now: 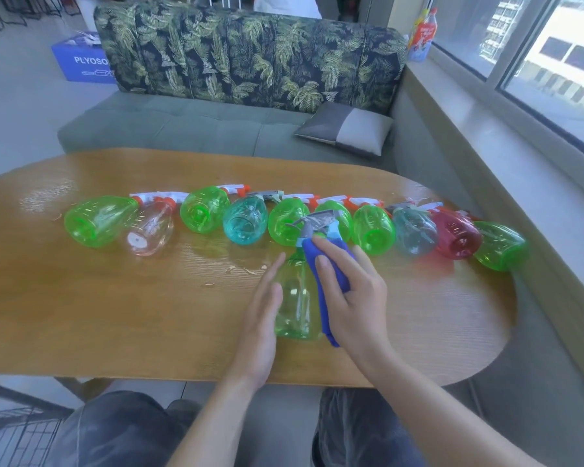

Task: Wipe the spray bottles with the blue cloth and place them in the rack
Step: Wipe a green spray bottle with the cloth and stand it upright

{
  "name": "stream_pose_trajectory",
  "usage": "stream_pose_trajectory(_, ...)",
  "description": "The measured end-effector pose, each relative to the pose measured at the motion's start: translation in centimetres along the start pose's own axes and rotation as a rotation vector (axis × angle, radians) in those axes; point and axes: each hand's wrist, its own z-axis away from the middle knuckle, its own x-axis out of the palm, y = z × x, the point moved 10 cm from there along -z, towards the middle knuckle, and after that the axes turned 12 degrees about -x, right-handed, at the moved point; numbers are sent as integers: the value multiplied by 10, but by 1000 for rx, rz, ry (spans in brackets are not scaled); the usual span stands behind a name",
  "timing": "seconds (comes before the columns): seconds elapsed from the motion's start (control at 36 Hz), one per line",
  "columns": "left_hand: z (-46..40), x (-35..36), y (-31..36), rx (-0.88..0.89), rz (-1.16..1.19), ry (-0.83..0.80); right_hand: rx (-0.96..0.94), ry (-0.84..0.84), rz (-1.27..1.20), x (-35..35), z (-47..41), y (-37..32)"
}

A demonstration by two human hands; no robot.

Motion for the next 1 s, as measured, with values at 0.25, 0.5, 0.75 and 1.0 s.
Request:
stream_pose_trajectory(0.25,-4,-5,-7,-41,47,13,-188,-198,184,19,6,-10)
stream_pose_trajectory(0.5,-1,-6,0,-19,-5,16,-741,-452,233,22,58,-49)
stream_pose_trajectory(0.75,-1,-3,-5,-38,20,20,-425,-215,208,5,-3,-34)
stream_pose_trajectory(1.0,-4,-7,-9,-56,80,25,-251,-166,224,23,5,-22)
